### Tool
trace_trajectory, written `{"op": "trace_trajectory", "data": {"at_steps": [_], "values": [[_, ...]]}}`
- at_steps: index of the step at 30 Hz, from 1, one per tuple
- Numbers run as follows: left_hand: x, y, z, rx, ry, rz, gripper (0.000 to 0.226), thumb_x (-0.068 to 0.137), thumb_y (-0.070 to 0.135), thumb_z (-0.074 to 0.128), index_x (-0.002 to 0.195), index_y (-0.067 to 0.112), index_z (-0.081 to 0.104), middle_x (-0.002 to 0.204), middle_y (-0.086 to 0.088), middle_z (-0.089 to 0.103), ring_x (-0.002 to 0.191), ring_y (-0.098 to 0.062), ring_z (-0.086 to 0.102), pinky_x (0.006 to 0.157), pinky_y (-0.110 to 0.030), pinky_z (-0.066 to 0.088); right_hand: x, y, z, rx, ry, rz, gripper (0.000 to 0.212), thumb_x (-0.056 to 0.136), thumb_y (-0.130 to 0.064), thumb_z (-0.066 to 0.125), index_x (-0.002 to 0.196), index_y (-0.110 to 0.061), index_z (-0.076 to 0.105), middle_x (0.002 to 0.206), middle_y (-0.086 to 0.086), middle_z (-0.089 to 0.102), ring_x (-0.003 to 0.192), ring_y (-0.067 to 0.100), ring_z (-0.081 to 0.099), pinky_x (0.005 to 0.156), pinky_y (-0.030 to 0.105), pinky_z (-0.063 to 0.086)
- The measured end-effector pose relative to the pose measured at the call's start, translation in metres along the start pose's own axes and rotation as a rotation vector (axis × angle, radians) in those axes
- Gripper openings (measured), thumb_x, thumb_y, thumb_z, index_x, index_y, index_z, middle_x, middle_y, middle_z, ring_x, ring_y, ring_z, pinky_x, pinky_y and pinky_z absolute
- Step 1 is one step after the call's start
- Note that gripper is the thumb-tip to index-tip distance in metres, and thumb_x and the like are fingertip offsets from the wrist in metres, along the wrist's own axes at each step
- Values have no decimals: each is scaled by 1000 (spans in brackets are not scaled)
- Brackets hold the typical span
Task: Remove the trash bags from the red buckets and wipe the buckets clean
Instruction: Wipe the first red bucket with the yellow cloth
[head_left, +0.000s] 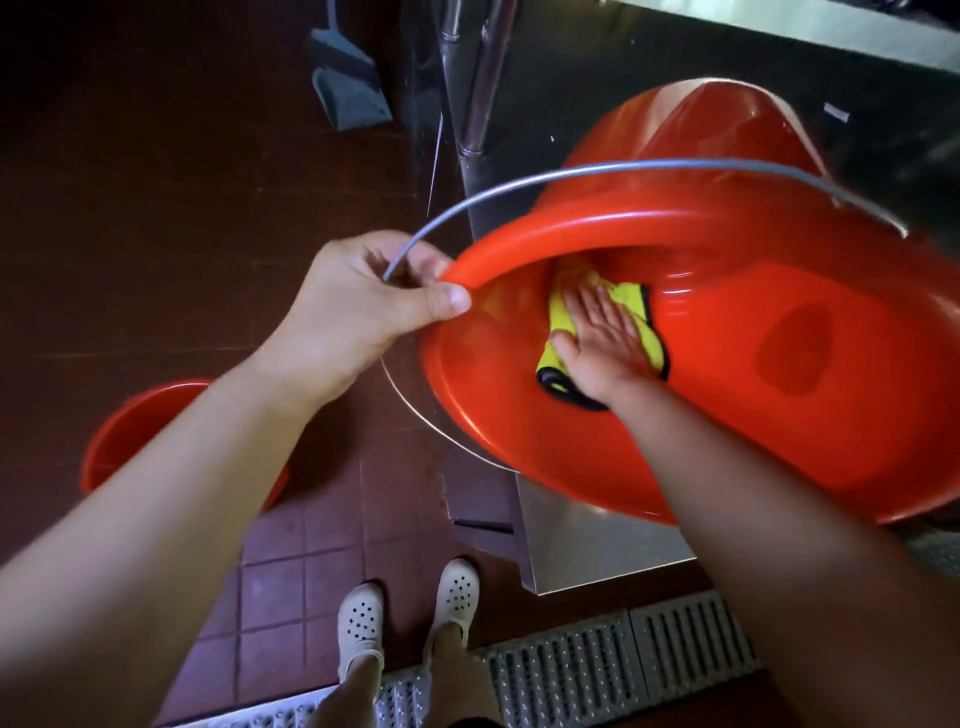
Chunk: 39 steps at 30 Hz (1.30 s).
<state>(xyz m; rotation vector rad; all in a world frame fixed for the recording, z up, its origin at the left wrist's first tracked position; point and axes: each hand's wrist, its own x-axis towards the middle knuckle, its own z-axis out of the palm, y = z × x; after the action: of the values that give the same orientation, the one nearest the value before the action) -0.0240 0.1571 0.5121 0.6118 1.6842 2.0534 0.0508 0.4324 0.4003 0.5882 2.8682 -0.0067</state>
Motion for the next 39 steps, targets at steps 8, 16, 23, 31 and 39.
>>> {"op": "trace_trajectory", "data": {"at_steps": [8, 16, 23, 31, 39], "values": [[-24, -59, 3, -196, 307, -128, 31, 66, 1, 77, 77, 22, 57, 69, 13, 66, 69, -1, 61, 68, -19, 49, 17, -6, 2, 5, -22, 151, 64, 95, -49, 25, 150, -33, -2, 160, -5, -2, 147, 18, -3, 118, 38, -2], [-55, -92, 30, -316, 393, -283, 34, 62, 18, 79, 82, 14, 52, 85, -11, 61, 86, -25, 56, 87, -45, 46, -79, -91, 11, 223, 147, -48, 74, 86, -50, 27, 151, -23, 4, 159, 2, 5, 147, 19, 2, 118, 37, -2], [-38, -76, 13, -174, 319, -210, 46, 56, 23, 86, 82, 13, 50, 78, -4, 62, 72, -14, 59, 73, -28, 53, -74, -79, 10, 192, 150, -98, 72, 85, -46, 33, 150, -29, 5, 159, -2, 6, 147, 18, 3, 118, 35, 5], [-20, -52, 1, 15, 194, -160, 43, 49, 29, 88, 71, 29, 51, 76, 0, 62, 73, -17, 61, 71, -35, 55, 1, -4, 4, -5, 43, 123, 63, 94, -50, 31, 150, -33, 11, 159, -6, 10, 146, 16, 5, 117, 38, 4], [-57, -82, 11, -214, 285, -381, 52, 72, 15, 78, 113, -2, 51, 107, -20, 64, 101, -28, 62, 101, -49, 44, 8, -15, 2, 37, -25, 186, 63, 95, -51, 25, 151, -32, 3, 160, -5, -1, 147, 18, -5, 118, 39, -3]]}}
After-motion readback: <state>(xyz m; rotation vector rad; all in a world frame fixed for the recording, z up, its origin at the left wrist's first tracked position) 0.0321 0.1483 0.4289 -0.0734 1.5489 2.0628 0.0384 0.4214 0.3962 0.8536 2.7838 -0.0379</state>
